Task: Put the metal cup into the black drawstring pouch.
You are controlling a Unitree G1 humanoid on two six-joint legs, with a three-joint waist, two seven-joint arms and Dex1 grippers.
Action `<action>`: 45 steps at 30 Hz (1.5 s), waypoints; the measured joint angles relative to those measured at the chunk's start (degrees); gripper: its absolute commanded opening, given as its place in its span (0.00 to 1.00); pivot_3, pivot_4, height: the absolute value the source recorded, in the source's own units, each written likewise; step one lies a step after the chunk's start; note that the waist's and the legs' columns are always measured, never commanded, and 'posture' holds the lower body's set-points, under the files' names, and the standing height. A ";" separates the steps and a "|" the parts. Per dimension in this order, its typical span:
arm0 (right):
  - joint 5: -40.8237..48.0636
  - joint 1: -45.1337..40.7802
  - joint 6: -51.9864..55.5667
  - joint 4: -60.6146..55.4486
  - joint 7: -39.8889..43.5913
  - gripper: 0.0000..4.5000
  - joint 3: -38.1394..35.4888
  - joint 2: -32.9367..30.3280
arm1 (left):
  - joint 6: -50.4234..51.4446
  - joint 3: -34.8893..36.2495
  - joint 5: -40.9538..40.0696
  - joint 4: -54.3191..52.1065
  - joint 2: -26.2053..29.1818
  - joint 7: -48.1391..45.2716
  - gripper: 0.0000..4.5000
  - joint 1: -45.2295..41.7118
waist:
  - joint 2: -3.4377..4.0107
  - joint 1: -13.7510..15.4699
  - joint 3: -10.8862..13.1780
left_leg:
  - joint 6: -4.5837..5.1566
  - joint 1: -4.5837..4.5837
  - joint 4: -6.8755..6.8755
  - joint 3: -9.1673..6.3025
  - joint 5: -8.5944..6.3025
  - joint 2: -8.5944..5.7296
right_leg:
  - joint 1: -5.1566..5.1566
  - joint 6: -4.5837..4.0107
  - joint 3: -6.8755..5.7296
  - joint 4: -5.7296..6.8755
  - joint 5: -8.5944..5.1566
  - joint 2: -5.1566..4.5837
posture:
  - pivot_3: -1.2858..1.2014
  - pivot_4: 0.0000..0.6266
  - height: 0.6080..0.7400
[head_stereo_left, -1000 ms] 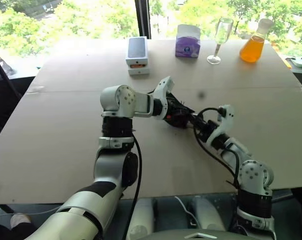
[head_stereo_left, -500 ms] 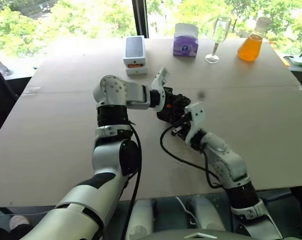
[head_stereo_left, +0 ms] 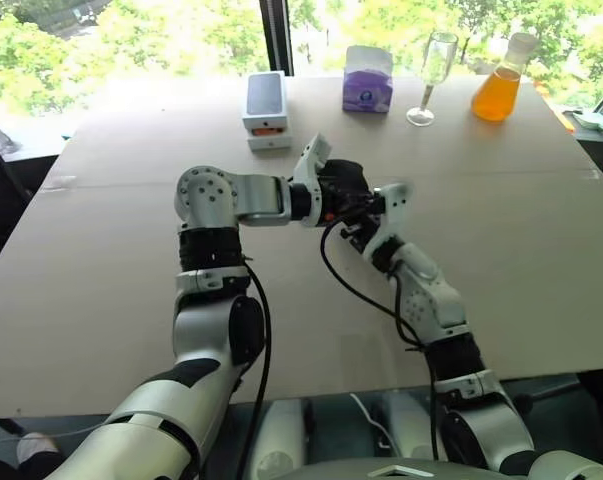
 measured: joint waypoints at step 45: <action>-5.14 -2.25 13.90 -9.73 11.59 0.69 10.93 -9.11 | 0.99 -1.31 -27.02 -22.54 5.46 36.22 0.00 12.58 | -0.02 1.07 0.00 | -0.02 0.03 -0.05 -0.05 0.00 -0.11 | 0.02 0.00 -0.04 -0.05 0.00 -0.02 | 0.52 0.24 1.00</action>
